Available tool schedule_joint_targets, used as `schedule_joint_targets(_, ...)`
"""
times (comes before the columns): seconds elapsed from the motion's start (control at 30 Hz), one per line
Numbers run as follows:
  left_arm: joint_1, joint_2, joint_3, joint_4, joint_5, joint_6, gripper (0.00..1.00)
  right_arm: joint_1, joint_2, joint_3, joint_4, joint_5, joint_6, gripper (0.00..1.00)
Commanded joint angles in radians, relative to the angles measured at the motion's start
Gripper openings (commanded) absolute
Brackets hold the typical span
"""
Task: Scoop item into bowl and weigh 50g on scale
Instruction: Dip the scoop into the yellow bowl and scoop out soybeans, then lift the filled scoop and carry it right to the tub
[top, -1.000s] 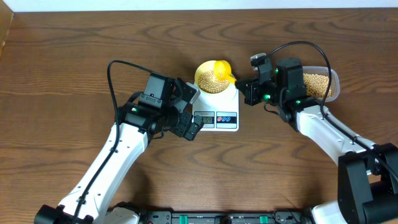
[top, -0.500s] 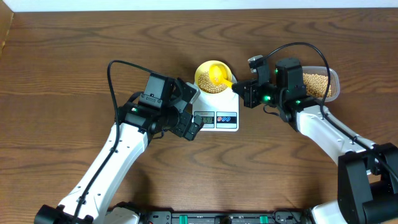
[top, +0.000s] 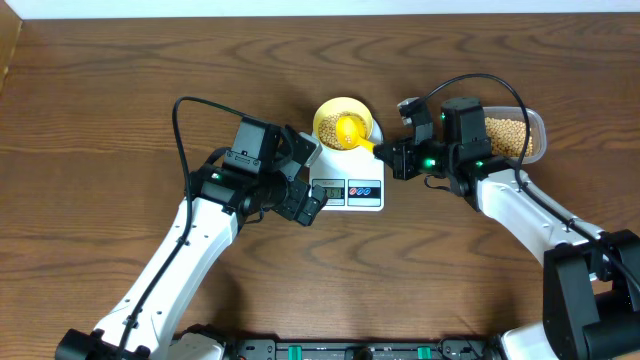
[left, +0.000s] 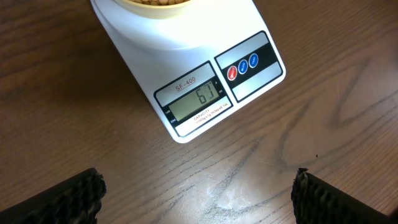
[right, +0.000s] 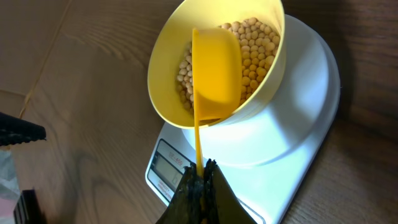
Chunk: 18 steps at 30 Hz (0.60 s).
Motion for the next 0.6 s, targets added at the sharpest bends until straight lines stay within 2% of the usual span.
schedule_joint_targets(0.0, -0.001, 0.004, -0.006, 0.000, -0.006, 0.013, 0.98, -0.005, -0.006, 0.008, -0.006, -0.027, 0.000, 0.01)
schedule_joint_targets(0.57, -0.001, 0.004, -0.006, 0.000, -0.007, 0.013, 0.98, -0.035, -0.040, 0.008, -0.067, -0.026, -0.047, 0.01)
